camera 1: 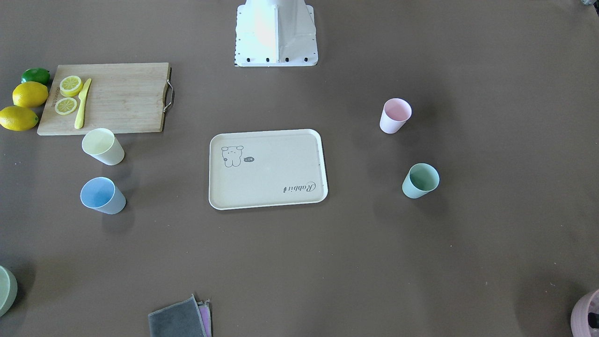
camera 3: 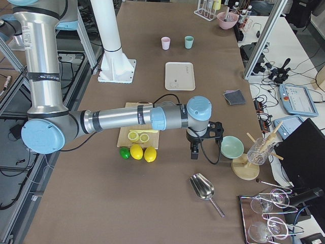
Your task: Place all cups on tray
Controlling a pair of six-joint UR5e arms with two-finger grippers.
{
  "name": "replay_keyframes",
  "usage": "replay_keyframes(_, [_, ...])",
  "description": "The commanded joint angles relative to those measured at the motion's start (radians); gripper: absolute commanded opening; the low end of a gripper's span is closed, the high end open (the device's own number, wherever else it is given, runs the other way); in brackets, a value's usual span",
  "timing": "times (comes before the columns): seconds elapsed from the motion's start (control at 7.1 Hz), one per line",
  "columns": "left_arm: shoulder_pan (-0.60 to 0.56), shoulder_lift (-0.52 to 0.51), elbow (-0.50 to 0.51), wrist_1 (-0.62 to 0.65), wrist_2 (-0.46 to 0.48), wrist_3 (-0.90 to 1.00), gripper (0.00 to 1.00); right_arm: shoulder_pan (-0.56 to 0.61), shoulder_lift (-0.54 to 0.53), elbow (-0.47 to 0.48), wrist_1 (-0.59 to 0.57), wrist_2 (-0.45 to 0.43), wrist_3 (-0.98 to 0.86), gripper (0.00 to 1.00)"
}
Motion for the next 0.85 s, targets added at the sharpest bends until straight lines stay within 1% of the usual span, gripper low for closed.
replay_keyframes(0.0, [0.079, -0.01, 0.01, -0.048, -0.001, -0.078, 0.98, -0.042, 0.002, 0.06, 0.002, -0.04, 0.043, 1.0])
replay_keyframes(0.14, [0.099, -0.034, 0.011, -0.05, -0.006, -0.138, 0.98, -0.057, 0.002, 0.077, 0.004, -0.008, 0.046, 1.0])
replay_keyframes(0.28, [0.118, -0.042, -0.007, -0.06, -0.001, -0.28, 0.98, -0.13, 0.009, 0.092, 0.024, -0.013, 0.045, 1.0])
replay_keyframes(0.42, [0.13, -0.036, -0.022, -0.099, 0.014, -0.36, 0.98, -0.173, 0.009, 0.094, 0.104, -0.013, 0.11, 1.0])
replay_keyframes(0.56, [0.167, -0.033, -0.032, -0.116, 0.023, -0.361, 0.98, -0.26, 0.011, 0.093, 0.172, -0.022, 0.265, 1.0])
replay_keyframes(0.7, [0.184, -0.007, -0.041, -0.177, 0.034, -0.376, 0.98, -0.322, 0.011, 0.097, 0.227, -0.04, 0.35, 1.0])
